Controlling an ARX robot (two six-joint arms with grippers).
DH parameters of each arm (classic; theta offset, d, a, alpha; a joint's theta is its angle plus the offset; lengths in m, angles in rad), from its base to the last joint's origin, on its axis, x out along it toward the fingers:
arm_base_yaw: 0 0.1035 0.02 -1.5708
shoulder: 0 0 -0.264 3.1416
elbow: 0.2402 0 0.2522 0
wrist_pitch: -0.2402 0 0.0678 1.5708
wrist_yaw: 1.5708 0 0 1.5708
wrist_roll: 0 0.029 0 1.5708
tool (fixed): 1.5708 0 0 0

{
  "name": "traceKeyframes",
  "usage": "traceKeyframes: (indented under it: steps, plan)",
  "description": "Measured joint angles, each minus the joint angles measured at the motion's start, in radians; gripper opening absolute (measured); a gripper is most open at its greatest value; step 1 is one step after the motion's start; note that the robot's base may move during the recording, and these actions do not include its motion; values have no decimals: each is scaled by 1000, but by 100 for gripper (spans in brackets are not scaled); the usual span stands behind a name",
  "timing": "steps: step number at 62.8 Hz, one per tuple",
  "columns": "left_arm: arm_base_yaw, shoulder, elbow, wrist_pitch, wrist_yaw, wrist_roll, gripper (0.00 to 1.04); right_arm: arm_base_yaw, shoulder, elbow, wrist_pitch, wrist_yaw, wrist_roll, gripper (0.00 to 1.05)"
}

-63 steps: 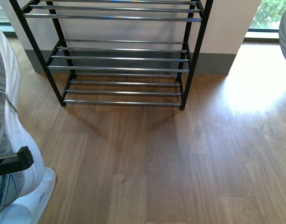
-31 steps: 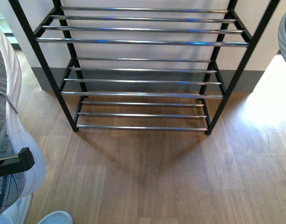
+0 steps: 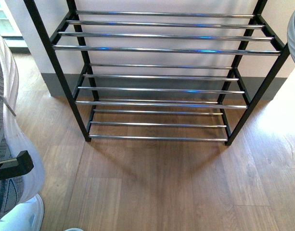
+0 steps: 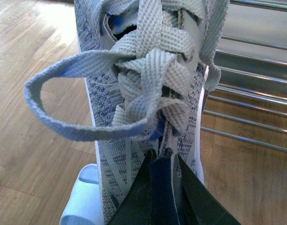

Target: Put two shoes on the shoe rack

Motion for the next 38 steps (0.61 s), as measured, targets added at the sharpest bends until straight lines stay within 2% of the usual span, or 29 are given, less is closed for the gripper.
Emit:
traceKeyframes:
  steps: [38]
  plan:
    - [0, 1, 0, 0, 2, 0, 3, 0, 0, 0, 0, 1, 0, 1]
